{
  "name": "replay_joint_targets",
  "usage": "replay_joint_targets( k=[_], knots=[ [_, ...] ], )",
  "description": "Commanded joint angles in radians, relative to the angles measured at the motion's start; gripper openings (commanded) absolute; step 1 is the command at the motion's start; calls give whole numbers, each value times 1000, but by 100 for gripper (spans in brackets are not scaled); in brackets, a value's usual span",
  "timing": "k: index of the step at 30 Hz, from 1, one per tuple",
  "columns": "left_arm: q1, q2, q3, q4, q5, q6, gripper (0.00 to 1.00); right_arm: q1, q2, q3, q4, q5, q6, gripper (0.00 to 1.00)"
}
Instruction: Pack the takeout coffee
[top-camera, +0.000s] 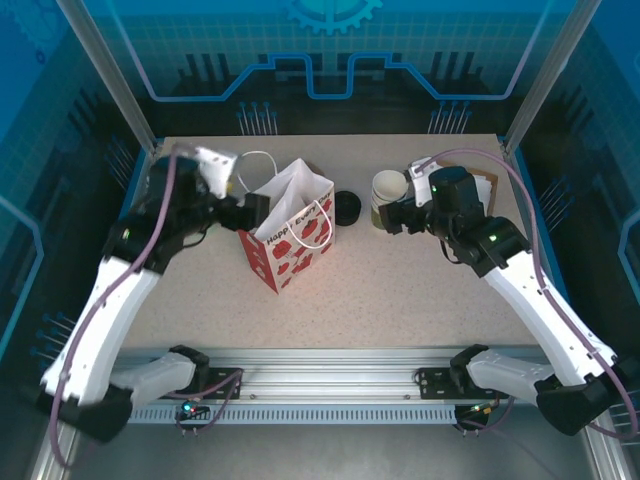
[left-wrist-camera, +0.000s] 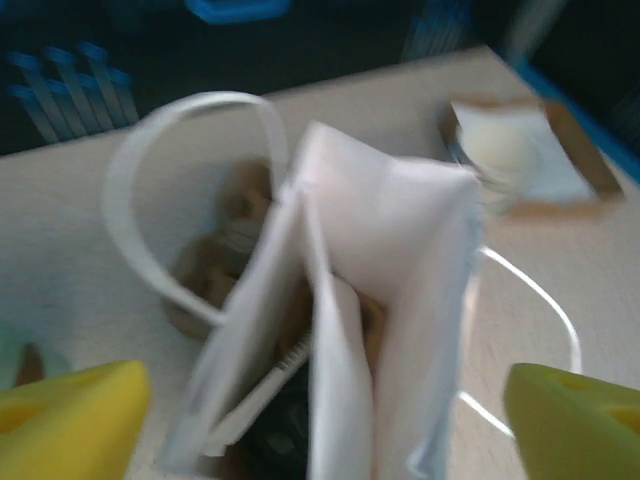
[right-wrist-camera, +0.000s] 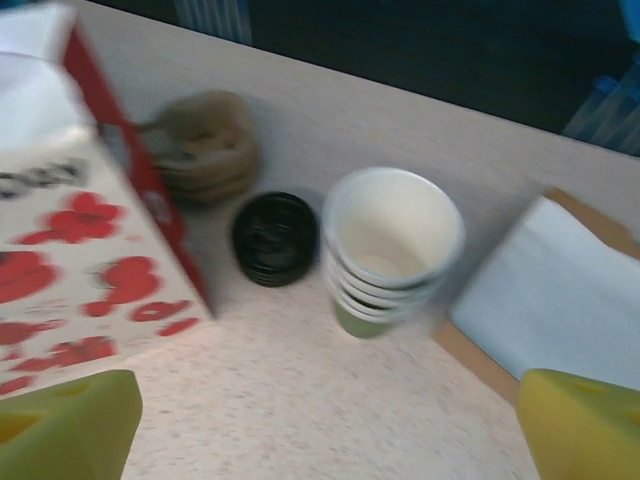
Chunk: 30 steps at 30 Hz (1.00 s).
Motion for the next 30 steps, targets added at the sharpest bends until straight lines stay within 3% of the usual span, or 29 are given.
replay_joint_targets(
  k=[1, 8, 11, 14, 17, 25, 30],
  knots=[
    [52, -152, -201, 328, -255, -120, 99, -48, -8, -48, 41, 200, -3, 100],
    [123, -301, -536, 550, -616, -148, 99, -144, 19, -211, 240, 300, 35, 100],
    [165, -271, -699, 694, -674, -136, 99, -161, 71, -307, 382, 305, 11, 100],
    [225, -193, -857, 887, -625, -124, 99, -164, 138, -409, 528, 294, -17, 100],
    [287, -75, -943, 1033, -507, -135, 99, -169, 191, -510, 706, 272, -67, 100],
    [320, 211, -1009, 1365, -359, -87, 99, -262, 279, -694, 1107, 132, -119, 100],
    [334, 298, -974, 1431, -281, -74, 99, -292, 320, -725, 1221, 63, -145, 100]
  ],
)
